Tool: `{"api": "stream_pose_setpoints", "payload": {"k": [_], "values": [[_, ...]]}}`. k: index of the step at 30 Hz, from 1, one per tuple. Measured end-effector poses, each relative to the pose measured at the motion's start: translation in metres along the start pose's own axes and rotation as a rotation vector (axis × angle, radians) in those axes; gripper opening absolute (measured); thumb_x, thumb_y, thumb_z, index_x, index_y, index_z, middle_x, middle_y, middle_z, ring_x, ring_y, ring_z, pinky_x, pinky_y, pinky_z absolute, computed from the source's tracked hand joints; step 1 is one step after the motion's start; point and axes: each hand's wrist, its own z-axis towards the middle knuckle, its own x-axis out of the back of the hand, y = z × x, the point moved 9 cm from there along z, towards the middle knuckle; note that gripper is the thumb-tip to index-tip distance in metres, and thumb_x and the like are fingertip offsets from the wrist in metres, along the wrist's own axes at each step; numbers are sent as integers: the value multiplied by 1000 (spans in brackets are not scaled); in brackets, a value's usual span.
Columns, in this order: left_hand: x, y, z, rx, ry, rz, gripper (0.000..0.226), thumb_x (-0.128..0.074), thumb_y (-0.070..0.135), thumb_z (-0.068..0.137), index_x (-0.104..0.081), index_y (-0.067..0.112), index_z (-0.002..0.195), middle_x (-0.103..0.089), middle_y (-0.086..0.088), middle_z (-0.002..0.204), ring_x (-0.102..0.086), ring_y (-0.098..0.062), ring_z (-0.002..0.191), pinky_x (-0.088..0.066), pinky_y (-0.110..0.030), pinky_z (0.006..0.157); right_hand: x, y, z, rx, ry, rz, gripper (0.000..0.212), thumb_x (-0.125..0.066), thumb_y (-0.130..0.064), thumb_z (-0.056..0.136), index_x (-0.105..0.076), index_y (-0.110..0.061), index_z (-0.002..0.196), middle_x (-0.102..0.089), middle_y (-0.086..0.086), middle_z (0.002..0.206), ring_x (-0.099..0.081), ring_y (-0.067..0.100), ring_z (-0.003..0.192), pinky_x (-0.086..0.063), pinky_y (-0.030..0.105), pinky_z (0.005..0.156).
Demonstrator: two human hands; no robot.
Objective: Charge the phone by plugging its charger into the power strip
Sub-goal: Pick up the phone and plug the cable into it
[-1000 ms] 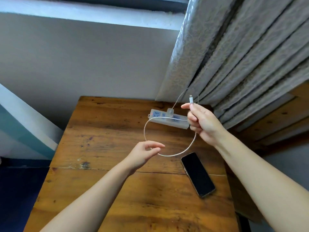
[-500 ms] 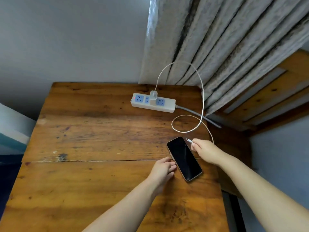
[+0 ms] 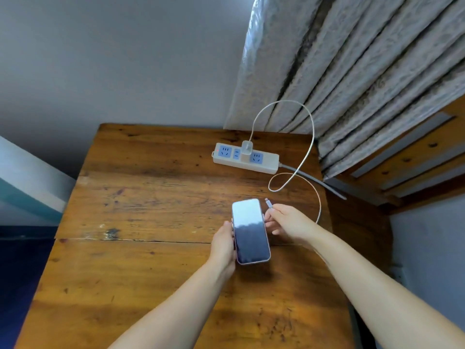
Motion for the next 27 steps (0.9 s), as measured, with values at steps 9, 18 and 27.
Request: {"api": "stream_pose_setpoints", "payload": {"k": [9, 18, 27], "values": [[45, 85, -5, 39, -514, -261, 71, -30, 70, 85, -58, 20, 126, -62, -12, 126, -62, -28, 110, -49, -47, 93, -56, -111, -8, 164, -151, 321, 28, -39, -18, 99, -65, -9, 96, -67, 14, 105, -66, 20, 94, -55, 24, 69], [64, 118, -22, 8, -764, -560, 74, -41, 68, 85, -54, 12, 131, -53, -13, 138, -51, -32, 125, -36, -56, 106, -57, -144, -57, 453, 86, 72, 38, -35, -38, 99, -67, -22, 88, -45, -12, 58, -45, 0, 52, -36, 10, 48], [83, 131, -25, -123, -686, -733, 67, -49, 64, 83, -65, 6, 112, -68, -18, 104, -66, -30, 96, -51, -53, 88, -161, -112, -100, 365, -440, 239, 33, -31, -31, 101, -61, -18, 109, -55, -6, 51, -39, 5, 41, -33, 13, 42]]}}
